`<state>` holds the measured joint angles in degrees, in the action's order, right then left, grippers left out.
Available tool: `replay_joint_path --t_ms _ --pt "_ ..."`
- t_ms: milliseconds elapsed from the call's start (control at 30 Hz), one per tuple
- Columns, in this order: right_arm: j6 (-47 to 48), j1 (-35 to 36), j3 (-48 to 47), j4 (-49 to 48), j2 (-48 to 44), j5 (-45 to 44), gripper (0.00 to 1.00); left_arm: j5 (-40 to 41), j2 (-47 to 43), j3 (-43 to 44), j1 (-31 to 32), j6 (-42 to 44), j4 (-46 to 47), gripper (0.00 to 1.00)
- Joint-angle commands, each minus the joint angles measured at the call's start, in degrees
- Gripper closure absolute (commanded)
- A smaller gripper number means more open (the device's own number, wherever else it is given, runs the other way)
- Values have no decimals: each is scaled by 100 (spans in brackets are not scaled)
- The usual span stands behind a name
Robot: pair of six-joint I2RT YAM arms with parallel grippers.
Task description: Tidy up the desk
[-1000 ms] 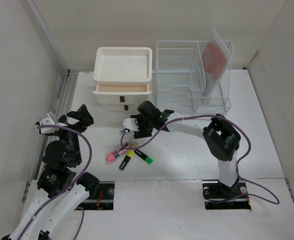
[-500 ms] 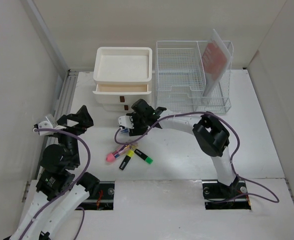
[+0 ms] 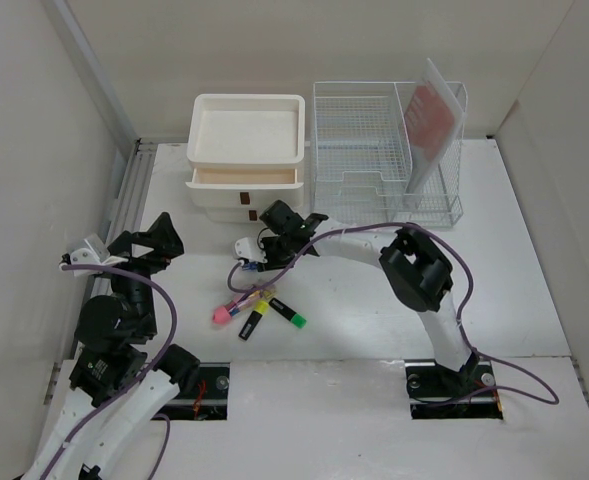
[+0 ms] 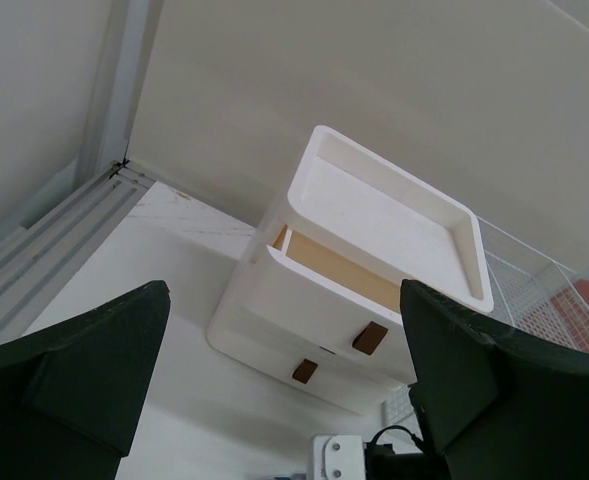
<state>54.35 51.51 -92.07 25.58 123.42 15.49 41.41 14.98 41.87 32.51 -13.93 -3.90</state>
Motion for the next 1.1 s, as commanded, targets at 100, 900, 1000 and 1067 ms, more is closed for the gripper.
replay_joint_path --t_ms 100,900,1000,1067 --pt "41 70 -48 377 104 236 73 -89 -57 -12 -8 84 302 0" --pt "-1119 237 -292 147 -2067 -847 92 -89 57 -117 -8 189 355 0" --pt "-1119 237 -662 534 -2199 -310 92 -89 171 -117 -8 189 355 0" --pt "-1119 290 -803 588 -2340 -169 92 -89 172 -117 -8 189 355 0"
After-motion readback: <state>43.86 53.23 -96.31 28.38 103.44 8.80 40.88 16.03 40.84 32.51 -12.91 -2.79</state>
